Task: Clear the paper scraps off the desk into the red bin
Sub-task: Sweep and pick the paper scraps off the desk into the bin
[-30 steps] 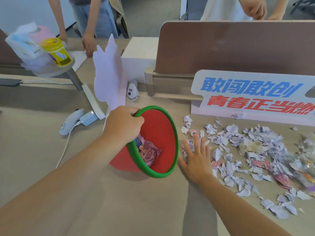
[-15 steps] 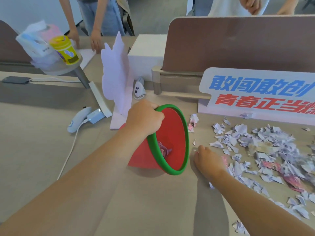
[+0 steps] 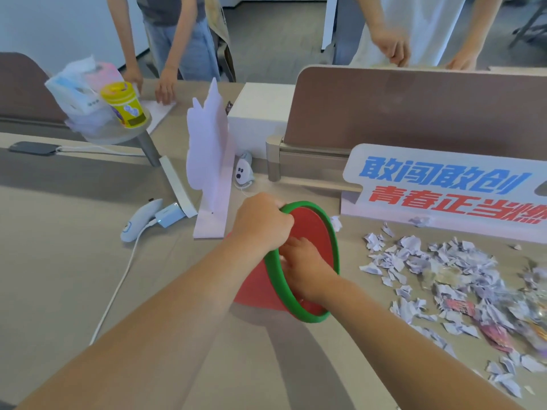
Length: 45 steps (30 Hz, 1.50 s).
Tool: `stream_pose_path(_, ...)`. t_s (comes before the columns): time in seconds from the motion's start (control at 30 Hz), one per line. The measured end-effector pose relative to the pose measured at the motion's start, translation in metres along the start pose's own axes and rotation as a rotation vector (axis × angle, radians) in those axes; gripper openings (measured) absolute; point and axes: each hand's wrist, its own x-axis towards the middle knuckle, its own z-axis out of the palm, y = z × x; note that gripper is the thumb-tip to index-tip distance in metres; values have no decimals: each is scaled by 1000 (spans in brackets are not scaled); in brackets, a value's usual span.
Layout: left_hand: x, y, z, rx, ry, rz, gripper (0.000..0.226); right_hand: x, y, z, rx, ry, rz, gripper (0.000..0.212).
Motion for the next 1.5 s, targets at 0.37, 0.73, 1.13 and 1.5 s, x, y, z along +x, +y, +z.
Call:
stream_pose_path(0.37, 35, -15, -16, 133, 50, -56, 26, 55, 153, -5, 99, 243, 531, 37)
stream_pose_path(0.73, 27, -25, -33, 67, 34, -83, 22, -28, 149, 59, -147, -128, 105, 53)
stream_pose_path(1.13, 2, -27, -41, 8, 20, -51, 17, -100, 123, 72, -303, 245, 255, 29)
stream_pose_path(1.5, -18, -46, -47, 41, 56, -69, 23, -35, -5, -3, 313, 580, 439, 46)
